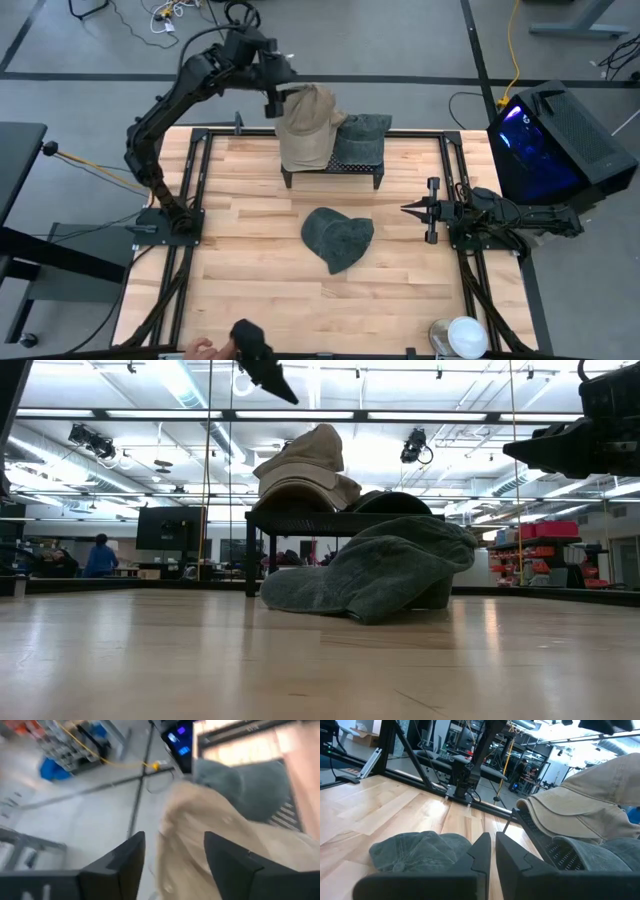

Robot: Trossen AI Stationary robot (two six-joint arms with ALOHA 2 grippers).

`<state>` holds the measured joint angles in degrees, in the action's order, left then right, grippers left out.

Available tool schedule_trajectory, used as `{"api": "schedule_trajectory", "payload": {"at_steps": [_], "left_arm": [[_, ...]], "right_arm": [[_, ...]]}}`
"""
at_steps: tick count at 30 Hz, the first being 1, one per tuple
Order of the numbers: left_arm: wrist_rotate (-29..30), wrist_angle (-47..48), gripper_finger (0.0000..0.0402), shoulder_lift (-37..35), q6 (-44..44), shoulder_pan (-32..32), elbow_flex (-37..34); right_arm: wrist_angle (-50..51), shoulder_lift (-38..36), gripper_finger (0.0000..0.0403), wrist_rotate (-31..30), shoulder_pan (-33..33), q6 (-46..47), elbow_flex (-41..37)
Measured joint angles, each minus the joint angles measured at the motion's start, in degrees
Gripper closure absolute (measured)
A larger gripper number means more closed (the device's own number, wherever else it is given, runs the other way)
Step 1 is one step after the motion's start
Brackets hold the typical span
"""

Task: Pick & Place hat
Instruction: Stack the black cap on the other black cap on the shelf

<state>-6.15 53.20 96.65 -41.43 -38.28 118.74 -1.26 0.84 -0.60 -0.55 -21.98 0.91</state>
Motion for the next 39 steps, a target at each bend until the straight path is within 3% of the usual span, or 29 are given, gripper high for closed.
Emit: {"api": "schedule_trajectory", "payload": {"at_steps": [8, 15, 25, 30, 39], "left_arm": [[1.0, 11.9, 0.0297, -0.9, 4.8, 0.3, -0.1], [1.0, 12.9, 0.0390, -0.9, 5.0, 0.3, -0.1], [0.0, 14.1, 0.0399, -2.0, 12.2, 1.8, -0.1], [-4.7, 13.8, 0.0400, -2.0, 14.1, 2.3, -0.1], [-5.2, 6.6, 0.0400, -2.2, 19.9, 6.9, -2.4]], "right_arm": [[0.0, 0.0, 0.0373, 0.0, 0.0, 0.0, 0.0], [0.0, 0.0, 0.0373, 0.0, 0.0, 0.0, 0.0], [0.0, 0.0, 0.0373, 0.0, 0.0, 0.0, 0.0], [0.0, 0.0, 0.0373, 0.0, 0.0, 0.0, 0.0], [0.0, 0.0, 0.0373, 0.0, 0.0, 0.0, 0.0]]}}
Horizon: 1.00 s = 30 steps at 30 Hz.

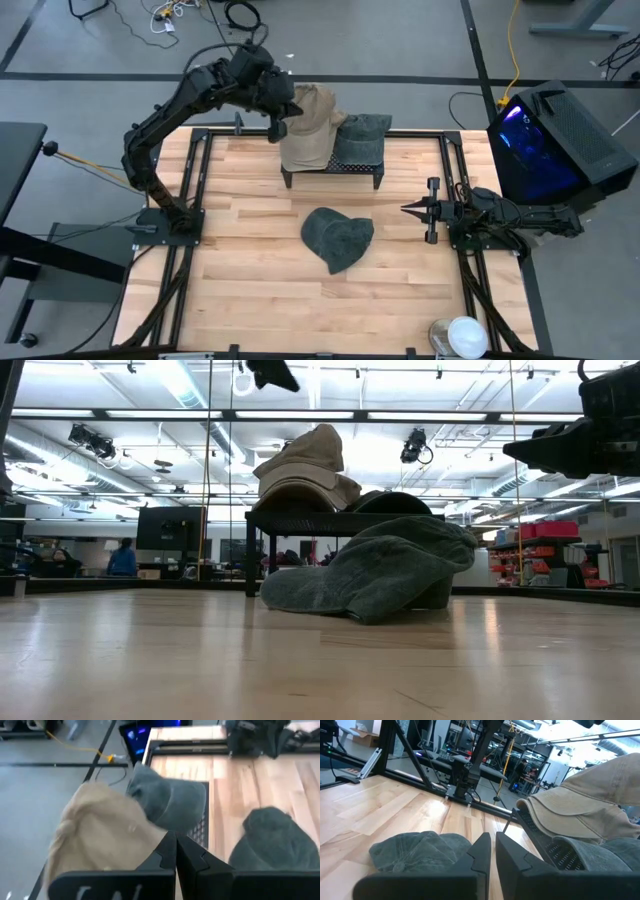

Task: Pick & Place hat
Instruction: Stack the black cap on the other black cap on the shelf

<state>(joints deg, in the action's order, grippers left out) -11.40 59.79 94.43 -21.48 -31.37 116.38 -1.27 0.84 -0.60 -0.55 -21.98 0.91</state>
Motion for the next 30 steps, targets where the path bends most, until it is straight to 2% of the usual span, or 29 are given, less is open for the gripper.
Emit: {"api": "schedule_trajectory", "payload": {"at_steps": [7, 14, 24, 30], "left_arm": [[-0.8, -9.0, 0.0401, -3.5, 3.5, 3.2, -11.4], [-1.5, -21.8, 0.0401, -9.6, 7.9, 7.9, -27.6], [0.7, -38.7, 0.0402, -18.9, 11.9, 18.4, -50.1], [0.5, -42.1, 0.0402, -21.8, 11.9, 25.0, -57.7]], "right_arm": [[0.0, 0.0, 0.0373, 0.0, 0.0, 0.0, 0.0], [0.0, 0.0, 0.0373, 0.0, 0.0, 0.0, 0.0], [0.0, 0.0, 0.0373, 0.0, 0.0, 0.0, 0.0], [0.0, 0.0, 0.0373, 0.0, 0.0, 0.0, 0.0]]}}
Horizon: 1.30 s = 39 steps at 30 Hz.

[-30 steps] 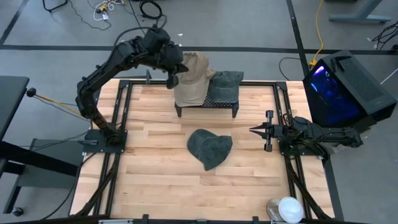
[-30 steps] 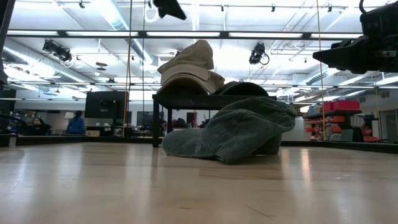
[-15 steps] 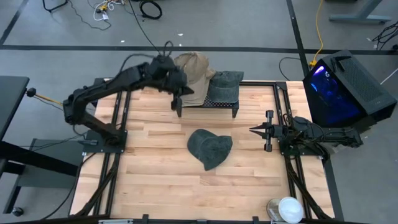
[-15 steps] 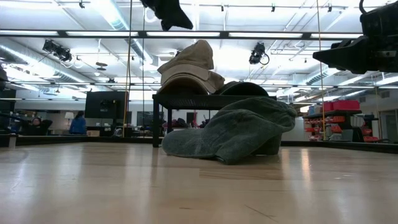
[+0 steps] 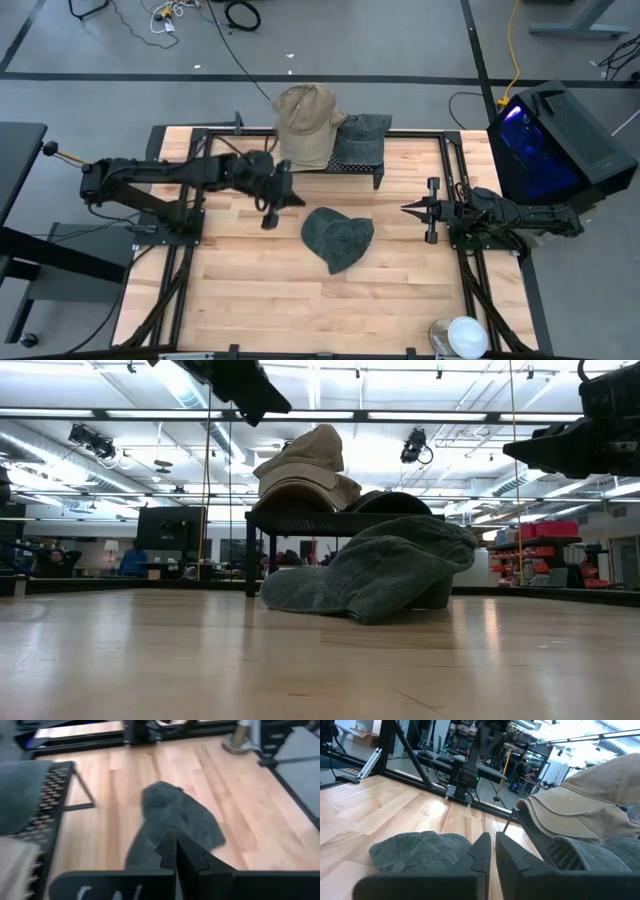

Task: Pick & Place hat
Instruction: Stack the black cap on the other black cap on the shelf

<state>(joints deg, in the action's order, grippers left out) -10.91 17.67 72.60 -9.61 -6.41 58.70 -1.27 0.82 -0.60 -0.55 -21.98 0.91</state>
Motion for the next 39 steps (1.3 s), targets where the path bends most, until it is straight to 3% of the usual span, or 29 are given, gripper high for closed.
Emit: {"api": "schedule_trajectory", "payload": {"at_steps": [4, 10, 20, 31, 39], "left_arm": [[-0.4, -4.0, 0.0401, -0.8, 0.0, 2.7, -4.1], [0.1, -22.5, 0.0401, -6.5, 5.3, 5.1, -18.5], [0.5, -34.5, 0.0401, -18.2, 9.0, 7.6, -38.1], [0.1, -37.9, 0.0402, -32.5, 7.0, 8.9, -53.2], [0.1, -35.1, 0.0402, -42.0, 6.4, 8.9, -58.2]], "right_arm": [[0.0, 0.0, 0.0373, 0.0, 0.0, 0.0, 0.0], [0.0, 0.0, 0.0373, 0.0, 0.0, 0.0, 0.0], [0.0, 0.0, 0.0373, 0.0, 0.0, 0.0, 0.0], [0.0, 0.0, 0.0373, 0.0, 0.0, 0.0, 0.0], [0.0, 0.0, 0.0373, 0.0, 0.0, 0.0, 0.0]]}}
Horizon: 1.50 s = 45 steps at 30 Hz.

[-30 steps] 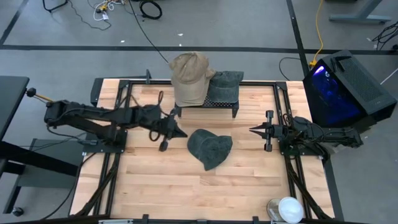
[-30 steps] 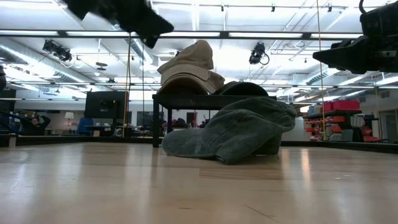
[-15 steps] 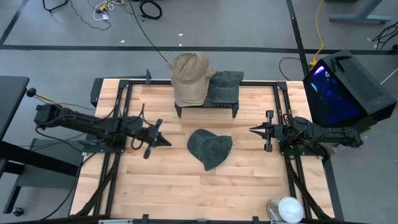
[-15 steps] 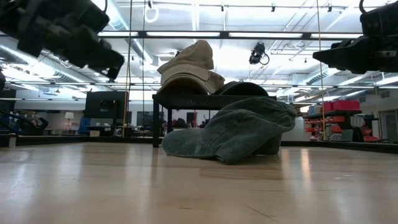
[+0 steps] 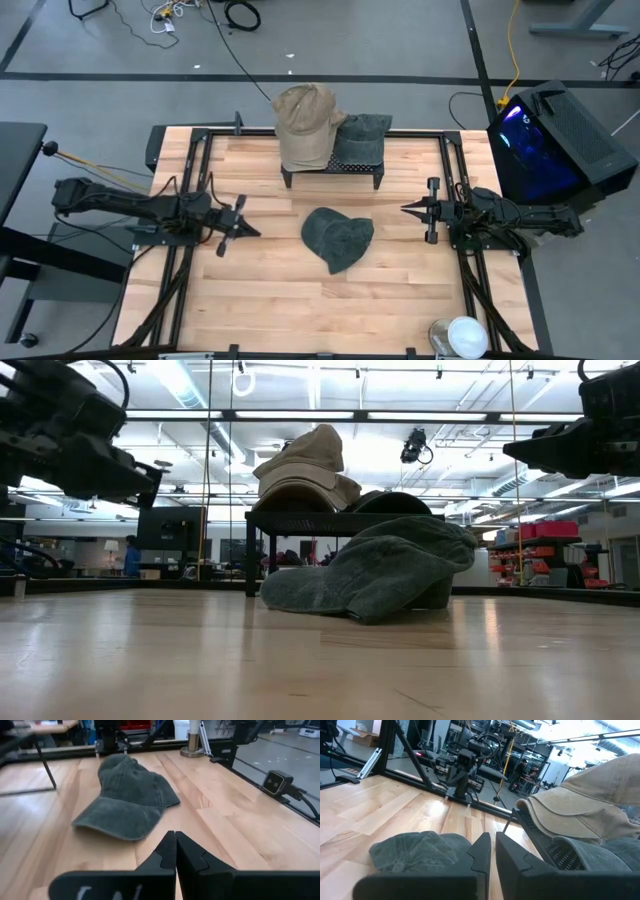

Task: Pick & Place hat
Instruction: Stack the black cap on the other black cap on the shelf

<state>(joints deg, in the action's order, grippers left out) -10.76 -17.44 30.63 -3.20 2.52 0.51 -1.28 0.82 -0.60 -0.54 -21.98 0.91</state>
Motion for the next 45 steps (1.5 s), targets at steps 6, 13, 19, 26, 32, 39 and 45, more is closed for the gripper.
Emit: {"api": "schedule_trajectory", "payload": {"at_steps": [6, 13, 19, 26, 32, 39, 45], "left_arm": [[0.0, 2.8, 0.0402, -5.5, -2.4, 0.0, 0.0], [0.0, 13.0, 0.0402, -15.1, -3.8, 0.0, 0.0], [0.3, 14.4, 0.0402, -20.4, -4.8, 0.5, 0.0], [1.1, 14.9, 0.0402, -25.4, -4.9, 1.6, 0.0], [1.8, 15.2, 0.0401, -29.7, -4.9, 1.6, 0.0], [2.7, 15.4, 0.0401, -30.4, -4.9, 0.8, 0.0], [4.6, 15.5, 0.0387, -30.4, -2.5, 0.8, 0.0]], "right_arm": [[0.0, 0.0, 0.0373, 0.0, 0.0, 0.0, 0.0], [0.0, 0.0, 0.0373, 0.0, 0.0, 0.0, 0.0], [0.0, 0.0, 0.0373, 0.0, 0.0, 0.0, 0.0], [0.0, 0.0, 0.0373, 0.0, 0.0, 0.0, 0.0], [0.0, 0.0, 0.0373, 0.0, 0.0, 0.0, 0.0], [0.0, 0.0, 0.0373, 0.0, 0.0, 0.0, 0.0], [0.0, 0.0, 0.0373, 0.0, 0.0, 0.0, 0.0]]}}
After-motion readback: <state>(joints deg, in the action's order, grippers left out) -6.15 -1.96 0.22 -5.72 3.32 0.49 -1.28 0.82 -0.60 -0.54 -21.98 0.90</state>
